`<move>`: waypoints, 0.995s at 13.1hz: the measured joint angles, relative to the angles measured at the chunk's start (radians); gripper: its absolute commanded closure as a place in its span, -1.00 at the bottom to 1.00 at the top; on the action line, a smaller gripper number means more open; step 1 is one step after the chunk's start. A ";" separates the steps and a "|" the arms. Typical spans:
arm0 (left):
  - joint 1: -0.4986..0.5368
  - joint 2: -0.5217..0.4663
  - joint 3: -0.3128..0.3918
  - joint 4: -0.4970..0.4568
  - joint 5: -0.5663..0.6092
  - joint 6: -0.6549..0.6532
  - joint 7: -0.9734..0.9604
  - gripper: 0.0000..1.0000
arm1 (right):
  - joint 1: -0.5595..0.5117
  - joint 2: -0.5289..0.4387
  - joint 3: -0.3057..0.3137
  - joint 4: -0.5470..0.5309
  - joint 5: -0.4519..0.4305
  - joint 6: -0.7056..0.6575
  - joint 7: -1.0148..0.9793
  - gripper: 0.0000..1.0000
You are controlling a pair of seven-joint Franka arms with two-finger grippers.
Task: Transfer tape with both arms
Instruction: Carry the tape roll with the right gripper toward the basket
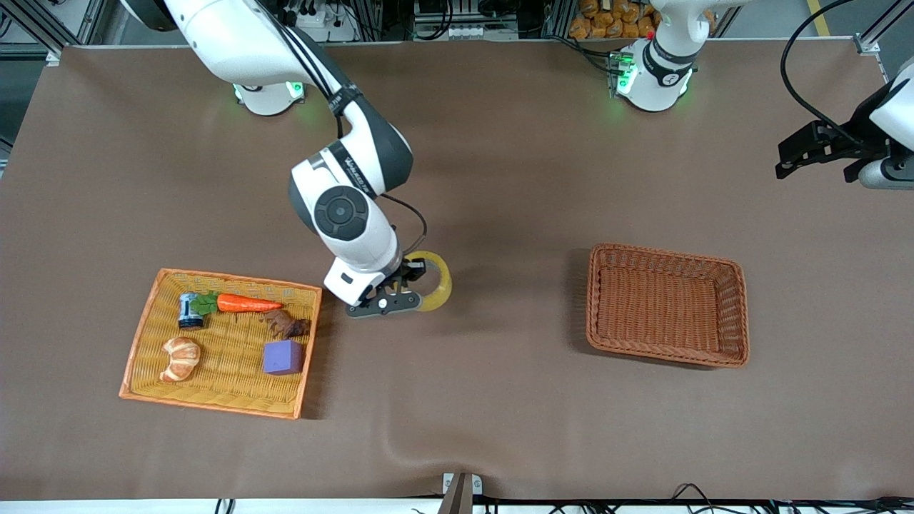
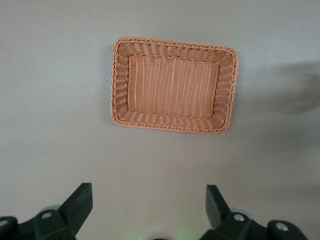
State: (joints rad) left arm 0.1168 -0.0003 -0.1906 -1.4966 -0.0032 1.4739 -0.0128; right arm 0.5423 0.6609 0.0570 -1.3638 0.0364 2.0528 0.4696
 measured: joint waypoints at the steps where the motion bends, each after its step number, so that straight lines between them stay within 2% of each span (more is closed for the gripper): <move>1: 0.000 -0.003 0.000 0.001 0.000 -0.001 0.000 -1.00 | 0.014 0.014 0.000 -0.001 0.000 0.023 0.027 1.00; 7: 0.000 -0.017 0.001 0.001 0.000 -0.007 0.000 -1.00 | 0.110 0.076 -0.004 -0.006 -0.027 0.106 0.202 1.00; 13: 0.000 -0.016 0.000 -0.007 0.000 -0.017 0.000 -1.00 | 0.179 0.117 -0.005 -0.007 -0.162 0.114 0.351 1.00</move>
State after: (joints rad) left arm 0.1168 -0.0163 -0.1902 -1.5041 -0.0032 1.4570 -0.0128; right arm 0.7217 0.7782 0.0524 -1.3711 -0.1253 2.1671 0.8209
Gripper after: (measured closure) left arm 0.000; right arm 0.784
